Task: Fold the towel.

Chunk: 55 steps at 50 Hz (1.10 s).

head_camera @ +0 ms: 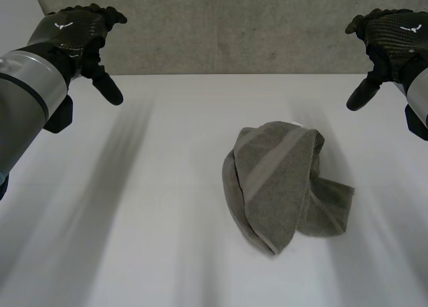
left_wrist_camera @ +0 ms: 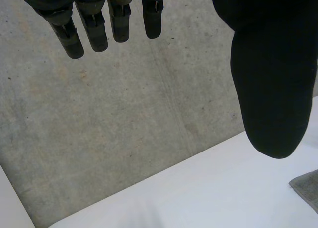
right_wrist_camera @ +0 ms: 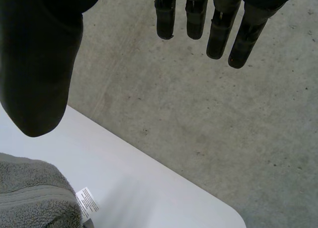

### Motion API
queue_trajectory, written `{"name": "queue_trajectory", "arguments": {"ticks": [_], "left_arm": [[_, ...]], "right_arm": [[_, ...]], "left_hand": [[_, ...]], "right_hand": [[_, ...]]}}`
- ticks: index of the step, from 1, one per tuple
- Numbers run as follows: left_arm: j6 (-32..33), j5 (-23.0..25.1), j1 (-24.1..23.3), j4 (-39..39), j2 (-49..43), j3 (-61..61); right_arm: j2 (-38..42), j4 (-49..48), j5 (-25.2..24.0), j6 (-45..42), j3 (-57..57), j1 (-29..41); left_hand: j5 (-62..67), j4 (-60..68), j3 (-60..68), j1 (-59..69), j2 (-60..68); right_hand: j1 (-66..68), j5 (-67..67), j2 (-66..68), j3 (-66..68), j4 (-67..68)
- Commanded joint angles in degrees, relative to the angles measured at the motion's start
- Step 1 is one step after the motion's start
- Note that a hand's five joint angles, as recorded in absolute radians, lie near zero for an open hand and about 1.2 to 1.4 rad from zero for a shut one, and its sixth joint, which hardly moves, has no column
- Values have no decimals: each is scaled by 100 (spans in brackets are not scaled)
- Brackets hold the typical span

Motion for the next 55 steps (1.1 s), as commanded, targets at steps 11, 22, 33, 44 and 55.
{"name": "queue_trajectory", "arguments": {"ticks": [11, 22, 33, 44, 55], "left_arm": [[58, 295, -67, 562, 66, -489], [58, 981, 152, 1440, 66, -1780], [67, 1245, 258, 2925, -40, -3547], [120, 1271, 48, 3656, -48, -3822], [58, 1245, -348, 3665, -681, -3417]], "right_arm": [[208, -11, -980, -2912, 481, 205], [1332, -82, -1358, -4410, 535, 1207], [2861, -266, -1570, -5483, 105, 1682], [3233, -811, -551, -5406, -810, 1683], [1302, -925, -594, -3290, -942, 1612]], "left_hand": [[-14, 81, 76, 65, 69], [53, 148, 143, 132, 136], [120, 215, 210, 199, 203], [154, 249, 244, 233, 237], [137, 232, 227, 216, 220]], "right_hand": [[-309, -352, -445, -432, -518], [-309, -352, -445, -432, -518], [352, 309, 216, 229, 144], [6691, 6648, 6555, 6568, 6482], [6691, 6648, 6555, 6568, 6482]]}}
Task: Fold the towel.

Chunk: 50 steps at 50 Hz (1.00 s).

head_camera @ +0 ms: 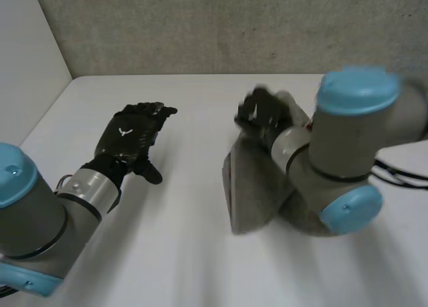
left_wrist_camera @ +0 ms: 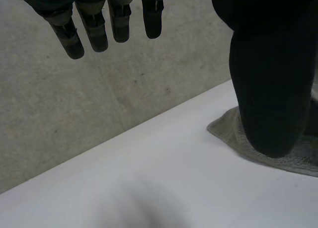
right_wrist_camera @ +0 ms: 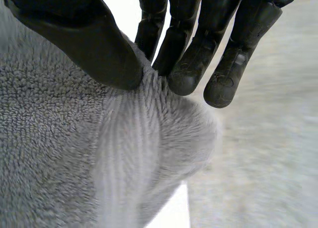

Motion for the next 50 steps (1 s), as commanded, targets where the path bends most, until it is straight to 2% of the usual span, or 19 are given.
{"name": "queue_trajectory", "arguments": {"ticks": [1, 5, 10, 12, 14, 21, 31, 33, 34, 35, 36, 37, 38, 39, 42, 45, 47, 49, 50], "left_arm": [[-52, -14, -376, 5, -502, 307], [-87, -14, -675, 5, -819, 641], [-245, -22, -861, 5, -996, 870], [-456, -22, -931, 5, -1101, 1011], [-1148, -31, -1027, -22, -1355, 1388], [-1958, -101, -1185, -101, -1838, 1924], [-2021, -198, -1212, -127, -2218, 2215], [-2003, -163, -1256, -118, -2322, 2224], [-2003, -163, -1256, -118, -2323, 2224], [-1977, -154, -1282, -110, -2375, 2241], [-1968, -180, -1291, -110, -2437, 2276], [-1968, -181, -1291, -110, -2437, 2277], [-1959, -207, -1291, -118, -2507, 2346], [-1933, -216, -1291, -136, -2595, 2434], [-1871, -233, -1291, -136, -2639, 2532], [-1476, -427, -1265, -145, -2719, 2874], [-803, -829, -1186, -83, -2692, 3460], [-556, -1005, -1116, -48, -2657, 3820], [-336, -1163, -1020, 30, -2587, 4241]], "right_arm": [[-1277, -57, -63, 1439, -66, -44], [-1839, 48, -19, 2150, -224, -88], [-2146, 434, 7, 2221, -146, -141], [-2226, 557, 25, 2247, -102, -141], [-2288, 638, 34, 2256, -31, -141], [-2709, 673, 43, 2256, 566, -158], [-3272, 664, 16, 2265, 1094, -167], [-3325, 655, 16, 2265, 1120, -167], [-3351, 647, 16, 2265, 1146, -167], [-3352, 646, 16, 2265, 1147, -167], [-3360, 638, 7, 2265, 1147, -176], [-3361, 638, 7, 2265, 1147, -176], [-3352, 629, 7, 2256, 1147, -193], [-3352, 620, 7, 2256, 1129, -263], [-3352, 585, -10, 2248, 1086, -368], [-3221, 314, -54, 2204, 954, -606], [-3027, -13, -107, 2212, 821, -721], [-2607, -764, -264, 2186, 533, -817], [-2605, -769, -265, 2186, 531, -818]], "left_hand": [[136, 183, 186, 182, 185], [52, 99, 102, 98, 101], [52, 99, 102, 98, 101], [52, 99, 102, 98, 101], [69, 115, 119, 115, 118], [203, 250, 253, 249, 252], [456, 502, 506, 502, 505], [1759, 1806, 1809, 1805, 1808], [1768, 1814, 1818, 1814, 1817], [2634, 2680, 2684, 2680, 2683], [4758, 4804, 4807, 4804, 4806], [4779, 4825, 4828, 4825, 4827], [6494, 6541, 6544, 6540, 6543], [6842, 6889, 6892, 6888, 6891], [6846, 6892, 6895, 6892, 6894], [6846, 6892, 6895, 6892, 6894], [6846, 6892, 6895, 6892, 6894], [6846, 6892, 6895, 6892, 6894], [6846, 6892, 6895, 6892, 6894]], "right_hand": [[372, 347, 378, 314, 314], [372, 347, 378, 314, 314], [372, 347, 378, 314, 314], [372, 347, 378, 314, 314], [372, 347, 378, 314, 314], [372, 347, 378, 314, 314], [372, 347, 378, 314, 314], [372, 347, 378, 314, 314], [372, 347, 378, 314, 314], [372, 347, 378, 314, 314], [372, 347, 378, 314, 314], [372, 347, 378, 314, 314], [372, 347, 378, 314, 314], [372, 347, 378, 314, 314], [372, 347, 378, 314, 314], [372, 347, 378, 314, 314], [372, 347, 378, 314, 314], [372, 347, 378, 314, 314], [372, 347, 378, 314, 314]]}}
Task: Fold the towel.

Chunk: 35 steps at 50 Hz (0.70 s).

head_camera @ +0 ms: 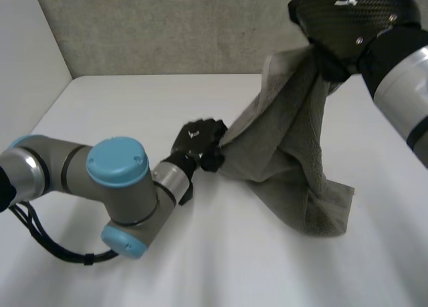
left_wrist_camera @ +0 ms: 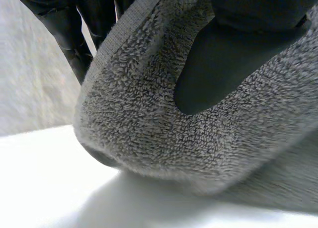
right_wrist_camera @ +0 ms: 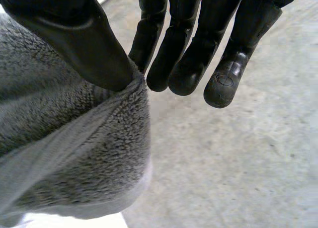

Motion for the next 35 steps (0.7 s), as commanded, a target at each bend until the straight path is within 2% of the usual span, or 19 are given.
{"name": "queue_trajectory", "arguments": {"ticks": [1, 2, 4, 5, 7, 11, 13, 15, 17, 18, 19, 20, 21, 23, 25, 26, 28, 30, 35], "left_arm": [[1112, -703, 239, 158, 100, 1352], [1233, -807, 274, 280, 187, 1813], [1252, -878, 283, 404, 259, 2257], [1252, -931, 283, 543, 311, 2658], [1261, -1001, 283, 694, 373, 2978], [1270, -1229, 283, 826, 635, 3347], [1287, -1273, 283, 747, 741, 3243], [1296, -1300, 283, 597, 856, 2987], [1296, -1274, 292, 265, 1119, 2130], [1296, -1274, 292, 263, 1120, 2126], [1305, -1239, 318, 107, 1224, 1673], [1305, -1239, 318, 105, 1225, 1669], [1314, -1239, 335, -17, 1286, 1173], [1314, -1239, 353, -97, 1331, 675], [1322, -1239, 388, -167, 1375, -304], [1323, -1239, 388, -167, 1375, -309], [1331, -1221, 467, -185, 1357, -1175], [1340, -1221, 485, -194, 1340, -1536], [1366, -1212, 476, -220, 1339, -2276]], "right_arm": [[743, -1537, -292, -27, -644, -306], [745, -1542, -293, -27, -646, -306], [990, -3158, -406, 43, -1084, -428], [991, -3168, -407, 44, -1086, -429], [1070, -4523, -433, 113, -1103, -561], [1087, -5266, -372, 498, -946, -570], [1079, -5198, -398, 747, -752, -596], [1053, -4717, -433, 1088, -314, -692], [1035, -4358, -433, 1176, -86, -789], [1035, -4354, -433, 1177, -84, -790], [1044, -3971, -486, 1195, 125, -877], [1096, -3471, -617, 1195, 371, -912], [1096, -3467, -618, 1195, 373, -913], [1210, -2740, -968, 1125, 802, -939], [1306, -2441, -1161, 1081, 1048, -982], [1307, -2438, -1163, 1081, 1050, -983], [1508, -2010, -1399, 880, 1487, -1000], [1649, -1825, -1470, 687, 1698, -1009], [1808, -1392, -1444, -159, 2237, -1036]], "left_hand": [[1240, 1110, 1115, 1311, 1114], [1240, 1110, 1115, 1311, 1114], [1240, 1110, 1115, 1311, 1114], [1240, 1110, 1115, 1311, 1114], [1240, 1110, 1115, 1311, 1114], [1240, 1110, 1115, 1311, 1114], [1240, 1110, 1115, 1311, 1114], [1240, 1110, 1115, 1311, 1114], [1240, 1110, 1115, 1311, 1114], [1240, 1110, 1115, 1311, 1114], [1240, 1110, 1115, 1311, 1114], [1240, 1110, 1115, 1311, 1114], [1240, 1110, 1115, 1311, 1114], [1240, 1110, 1115, 1311, 1114], [1240, 1110, 1115, 1311, 1114], [1240, 1110, 1115, 1311, 1114], [1240, 1110, 1115, 1311, 1114], [1240, 1110, 1115, 1311, 1114], [1240, 1110, 1115, 1311, 1114]], "right_hand": [[323, 347, 299, 308, 307], [323, 347, 299, 308, 307], [323, 347, 299, 308, 307], [323, 347, 299, 308, 307], [323, 347, 299, 308, 307], [323, 347, 299, 308, 307], [323, 347, 299, 308, 307], [323, 347, 299, 308, 307], [323, 347, 299, 308, 307], [323, 347, 299, 308, 307], [323, 347, 299, 308, 307], [323, 347, 299, 308, 307], [323, 347, 299, 308, 307], [323, 347, 299, 308, 307], [323, 347, 299, 308, 307], [323, 347, 299, 308, 307], [323, 347, 299, 308, 307], [323, 347, 299, 308, 307], [323, 347, 299, 308, 307]]}}
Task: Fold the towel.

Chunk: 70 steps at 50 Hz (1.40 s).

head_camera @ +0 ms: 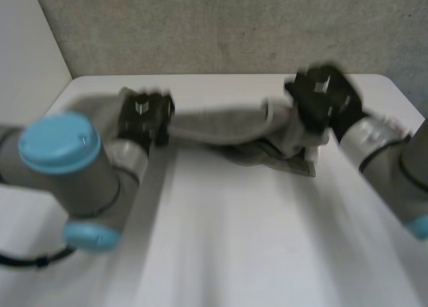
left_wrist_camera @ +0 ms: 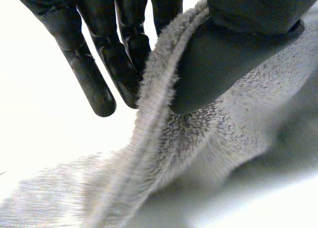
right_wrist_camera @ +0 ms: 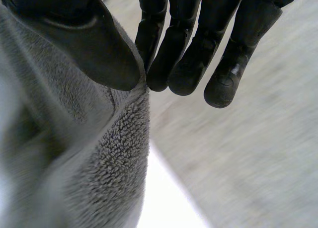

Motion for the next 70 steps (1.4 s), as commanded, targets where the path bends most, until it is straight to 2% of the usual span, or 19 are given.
{"name": "queue_trajectory", "arguments": {"ticks": [1, 8, 9, 10, 11, 12, 13, 14, 23, 29, 32, 37, 40, 48, 53, 70], "left_arm": [[60, 11, 7, -11, -13, -1236], [156, 11, -29, -11, 101, -1396], [156, 11, -29, -2, 119, -1396], [156, 11, -29, -2, 119, -1396], [156, 11, -29, -2, 145, -1405], [156, 11, -29, 7, 154, -1405], [156, 11, -29, 7, 154, -1405], [156, 11, -29, 15, 163, -1413], [148, 11, -73, 16, 172, -1422], [148, 11, -73, 16, 180, -1422], [148, 11, -73, 16, 172, -1422], [148, 11, -73, 7, 163, -1422], [148, 11, -73, -2, 180, -1431], [148, 11, -55, 68, 277, -1554], [148, 11, -55, 68, 303, -1563], [148, 11, -20, 68, 303, -1598]], "right_arm": [[234, 633, -49, -1152, 801, -60], [-13, 687, -40, -1216, 1260, -113], [-74, 687, -31, -1137, 1347, -113], [-126, 678, -14, -1050, 1426, -122], [-127, 678, -13, -1049, 1427, -122], [-162, 652, -13, -927, 1514, -130], [-162, 652, -13, -926, 1514, -130], [-197, 591, -5, -795, 1610, -122], [-803, -586, 39, -118, 2313, -130], [-997, -614, 22, -99, 2490, -17], [-1050, -614, 22, -117, 2534, 37], [-1068, -692, -92, -231, 2692, 633], [-1041, -710, -110, -328, 2727, 731], [-321, -833, -180, -1583, 2833, 819], [4, -877, -172, -2014, 2798, 836], [269, -1518, -136, -2086, 2789, 836]], "left_hand": [[1129, 1020, 1029, 1186, 1027], [1129, 1020, 1029, 1186, 1027], [1129, 1020, 1029, 1186, 1027], [1129, 1020, 1029, 1186, 1027], [1129, 1020, 1029, 1186, 1027], [1129, 1020, 1029, 1186, 1027], [1129, 1020, 1029, 1186, 1027], [1129, 1020, 1029, 1186, 1027], [1129, 1020, 1029, 1186, 1027], [1129, 1020, 1029, 1186, 1027], [1129, 1020, 1029, 1186, 1027], [1129, 1020, 1029, 1186, 1027], [1129, 1020, 1029, 1186, 1027], [1129, 1020, 1029, 1186, 1027], [1129, 1020, 1029, 1186, 1027], [1129, 1020, 1029, 1186, 1027]], "right_hand": [[324, 315, 288, 306, 304], [324, 315, 288, 306, 304], [-403, -412, -439, -421, -423], [-2042, -2051, -2078, -2060, -2062], [-2058, -2068, -2094, -2076, -2078], [-3607, -3617, -3643, -3625, -3627], [-3623, -3632, -3659, -3641, -3643], [-4239, -4249, -4275, -4257, -4259], [-5304, -5313, -5340, -5322, -5324], [-5993, -6002, -6029, -6011, -6013], [-6096, -6105, -6131, -6114, -6115], [-6080, -6089, -6115, -6097, -6099], [-6012, -6021, -6047, -6029, -6031], [-5105, -5115, -5141, -5123, -5125], [-4449, -4459, -4485, -4467, -4469], [-4279, -4288, -4314, -4297, -4298]]}}
